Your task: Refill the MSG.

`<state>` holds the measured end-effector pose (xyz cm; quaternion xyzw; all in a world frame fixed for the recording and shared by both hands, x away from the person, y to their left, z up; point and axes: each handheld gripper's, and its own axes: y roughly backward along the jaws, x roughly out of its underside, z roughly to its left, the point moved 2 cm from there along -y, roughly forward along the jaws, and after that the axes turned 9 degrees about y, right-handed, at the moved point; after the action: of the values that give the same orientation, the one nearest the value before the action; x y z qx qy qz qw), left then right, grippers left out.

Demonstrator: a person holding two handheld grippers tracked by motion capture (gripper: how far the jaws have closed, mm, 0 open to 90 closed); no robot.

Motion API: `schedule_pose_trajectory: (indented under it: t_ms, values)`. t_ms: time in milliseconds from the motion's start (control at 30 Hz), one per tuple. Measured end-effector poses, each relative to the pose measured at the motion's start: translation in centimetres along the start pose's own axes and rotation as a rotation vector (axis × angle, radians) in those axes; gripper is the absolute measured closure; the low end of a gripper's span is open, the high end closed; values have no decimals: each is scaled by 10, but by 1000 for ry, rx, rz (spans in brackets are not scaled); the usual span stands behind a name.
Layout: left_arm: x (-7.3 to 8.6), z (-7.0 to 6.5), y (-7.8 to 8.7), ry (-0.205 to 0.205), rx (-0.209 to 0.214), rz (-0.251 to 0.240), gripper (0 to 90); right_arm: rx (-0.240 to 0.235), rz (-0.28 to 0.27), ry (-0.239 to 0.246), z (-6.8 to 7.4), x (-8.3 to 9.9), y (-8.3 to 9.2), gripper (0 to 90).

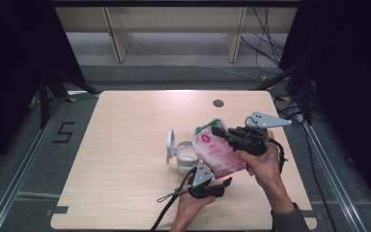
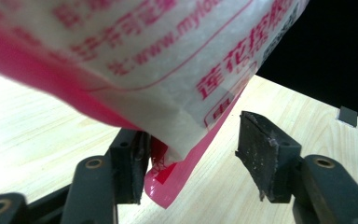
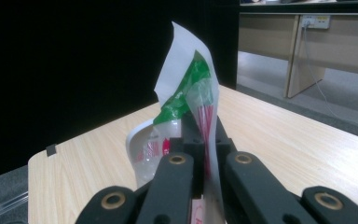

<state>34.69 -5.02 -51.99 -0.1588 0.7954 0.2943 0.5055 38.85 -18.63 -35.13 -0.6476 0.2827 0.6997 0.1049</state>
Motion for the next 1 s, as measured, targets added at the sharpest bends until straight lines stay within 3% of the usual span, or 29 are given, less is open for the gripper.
schedule_pose_trajectory:
  t_ms: [167, 200, 233, 267, 400, 467, 500, 567, 633, 800, 833, 967, 1000]
  values:
    - [4, 0, 10, -1, -3, -23, 432, 0, -24, 0, -5, 0, 6, 900]
    - [4, 0, 13, 6, 0, -35, 427, -2, -22, -22, -5, 1, 7, 900]
    - [2, 1, 15, -35, 23, -71, 422, -6, -23, -16, -6, 1, 8, 900]
    - [4, -2, 21, 22, 4, -62, 415, -6, -31, -23, -6, 2, 8, 900]
    - [1, 3, 39, 10, -18, -92, 412, -1, -15, -24, -8, 8, 5, 900]
    - [3, 7, 50, 13, -39, -92, 410, 26, -5, 8, -11, 11, 2, 900]
    - [4, 10, 56, 11, -46, -92, 410, 24, 6, -19, -10, 14, 1, 900]
    - [9, 13, 67, 9, -67, -95, 409, 43, 16, -15, -14, 19, -2, 900]
    - [11, 17, 77, 1, -96, -94, 408, 43, 21, -43, -19, 24, -4, 900]
    - [15, 27, 96, -26, -125, -73, 408, 59, 34, -67, -29, 37, -3, 900]
    - [16, 30, 99, -24, -133, -73, 408, 65, 50, -93, -29, 39, 0, 900]
    - [20, 38, 106, 18, -149, -84, 405, 89, 37, -97, -33, 44, 11, 900]
    - [20, 40, 107, 6, -155, -73, 406, 85, 35, -119, -33, 45, 14, 900]
